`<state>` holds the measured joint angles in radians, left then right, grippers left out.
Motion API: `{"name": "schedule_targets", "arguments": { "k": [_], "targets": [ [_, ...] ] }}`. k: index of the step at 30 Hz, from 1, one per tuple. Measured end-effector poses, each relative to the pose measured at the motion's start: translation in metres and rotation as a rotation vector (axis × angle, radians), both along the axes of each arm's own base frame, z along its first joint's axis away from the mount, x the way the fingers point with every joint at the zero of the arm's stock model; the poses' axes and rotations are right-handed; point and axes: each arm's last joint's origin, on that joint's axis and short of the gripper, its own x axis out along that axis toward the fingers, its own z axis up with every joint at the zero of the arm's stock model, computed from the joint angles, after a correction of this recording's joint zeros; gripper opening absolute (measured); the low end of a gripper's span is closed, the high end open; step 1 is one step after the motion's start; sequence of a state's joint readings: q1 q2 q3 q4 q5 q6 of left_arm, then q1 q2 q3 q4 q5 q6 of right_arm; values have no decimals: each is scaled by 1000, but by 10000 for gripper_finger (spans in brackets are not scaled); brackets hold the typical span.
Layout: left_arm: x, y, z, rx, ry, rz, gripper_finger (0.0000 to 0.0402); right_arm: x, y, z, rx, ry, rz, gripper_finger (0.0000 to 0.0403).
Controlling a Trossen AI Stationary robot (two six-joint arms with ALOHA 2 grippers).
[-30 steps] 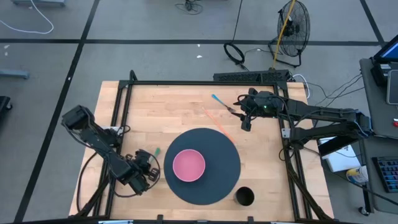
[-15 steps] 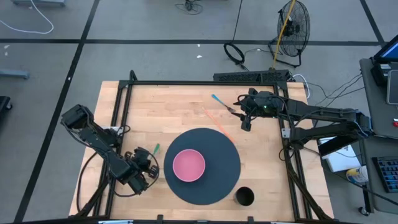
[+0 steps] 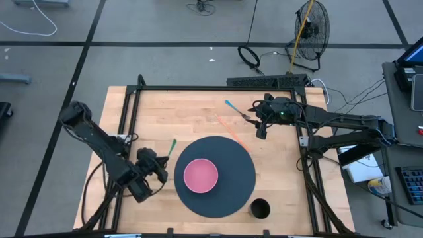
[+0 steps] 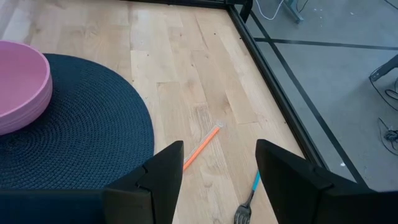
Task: Pick & Place Utensil
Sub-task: Put the green spoon into the pink bowl on the blue mat
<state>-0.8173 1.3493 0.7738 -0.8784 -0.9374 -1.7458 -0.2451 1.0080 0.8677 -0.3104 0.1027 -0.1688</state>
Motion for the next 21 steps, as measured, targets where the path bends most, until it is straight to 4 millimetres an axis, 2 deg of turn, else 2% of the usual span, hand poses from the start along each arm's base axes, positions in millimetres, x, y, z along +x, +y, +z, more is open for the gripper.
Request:
{"name": "schedule_targets", "arguments": {
  "k": [5, 9, 21],
  "targets": [
    [9, 2, 16, 124, -125, -61, 0, 0, 0, 0, 0, 0, 0, 199],
    [25, 2, 25, 203, -187, -78, 0, 1, 0, 1, -4, -14, 0, 199],
    [75, 8, 41, 265, -273, -133, 0, 1, 0, 2, 4, -25, -5, 199]
  ]
}}
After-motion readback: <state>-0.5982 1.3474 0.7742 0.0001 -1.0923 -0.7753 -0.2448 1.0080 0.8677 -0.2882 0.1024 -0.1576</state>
